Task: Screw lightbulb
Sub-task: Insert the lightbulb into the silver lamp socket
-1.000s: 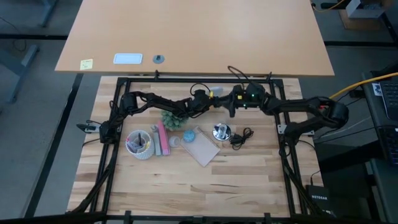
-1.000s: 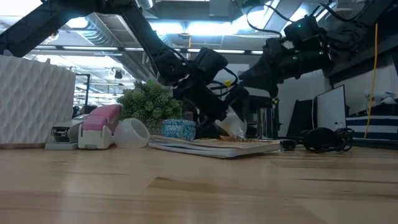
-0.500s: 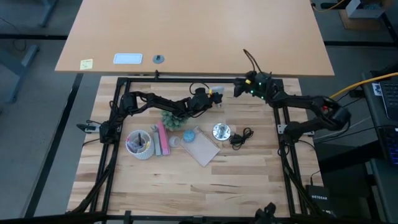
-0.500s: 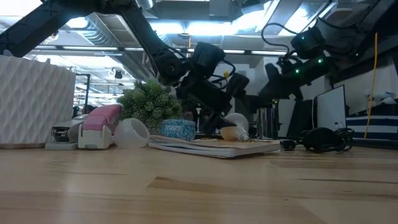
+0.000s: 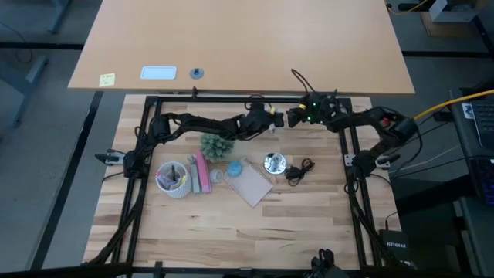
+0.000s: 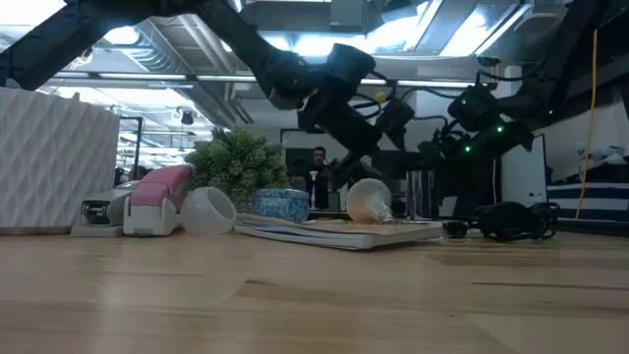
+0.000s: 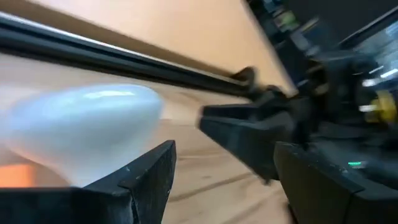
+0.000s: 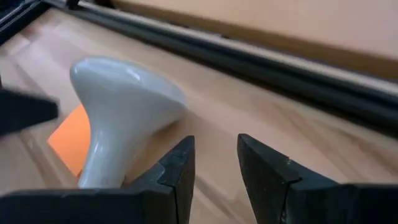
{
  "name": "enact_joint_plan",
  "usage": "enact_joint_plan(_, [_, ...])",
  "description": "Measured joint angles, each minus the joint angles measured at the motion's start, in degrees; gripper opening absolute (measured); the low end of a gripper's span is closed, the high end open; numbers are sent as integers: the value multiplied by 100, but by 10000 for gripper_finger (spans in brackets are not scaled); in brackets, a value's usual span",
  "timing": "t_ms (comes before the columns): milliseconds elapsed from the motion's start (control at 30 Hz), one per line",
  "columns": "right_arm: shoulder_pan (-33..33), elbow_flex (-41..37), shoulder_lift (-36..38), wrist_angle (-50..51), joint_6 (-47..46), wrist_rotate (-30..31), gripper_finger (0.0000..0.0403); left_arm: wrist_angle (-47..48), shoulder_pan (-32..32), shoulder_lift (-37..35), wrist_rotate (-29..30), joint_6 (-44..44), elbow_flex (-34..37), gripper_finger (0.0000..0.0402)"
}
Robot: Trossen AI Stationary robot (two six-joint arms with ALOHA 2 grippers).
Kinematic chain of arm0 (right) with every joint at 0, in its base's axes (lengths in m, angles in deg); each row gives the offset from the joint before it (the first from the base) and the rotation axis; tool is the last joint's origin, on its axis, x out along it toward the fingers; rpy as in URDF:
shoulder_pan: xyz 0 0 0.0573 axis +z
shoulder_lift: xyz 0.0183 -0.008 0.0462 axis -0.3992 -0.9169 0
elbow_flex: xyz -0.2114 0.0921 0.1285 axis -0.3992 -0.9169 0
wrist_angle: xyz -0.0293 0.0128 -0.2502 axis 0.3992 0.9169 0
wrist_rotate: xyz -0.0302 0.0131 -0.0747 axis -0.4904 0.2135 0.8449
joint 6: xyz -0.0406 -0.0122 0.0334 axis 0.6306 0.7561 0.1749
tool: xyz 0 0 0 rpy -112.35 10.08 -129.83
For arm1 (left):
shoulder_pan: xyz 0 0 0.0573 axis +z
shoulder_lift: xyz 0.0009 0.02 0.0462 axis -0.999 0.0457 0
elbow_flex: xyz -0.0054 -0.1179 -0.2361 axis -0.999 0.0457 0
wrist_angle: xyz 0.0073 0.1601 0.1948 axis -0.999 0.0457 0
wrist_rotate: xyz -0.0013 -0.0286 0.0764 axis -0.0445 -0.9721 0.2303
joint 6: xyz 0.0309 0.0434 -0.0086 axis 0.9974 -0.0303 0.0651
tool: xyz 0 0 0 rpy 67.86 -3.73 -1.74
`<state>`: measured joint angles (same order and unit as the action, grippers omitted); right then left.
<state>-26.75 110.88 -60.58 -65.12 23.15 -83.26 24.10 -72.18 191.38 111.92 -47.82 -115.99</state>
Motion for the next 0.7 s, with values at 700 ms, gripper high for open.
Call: enact_joint_plan(700, [7,0,-238,-141,-436,-586,127,2269,96,0,383,-1171,-286,263])
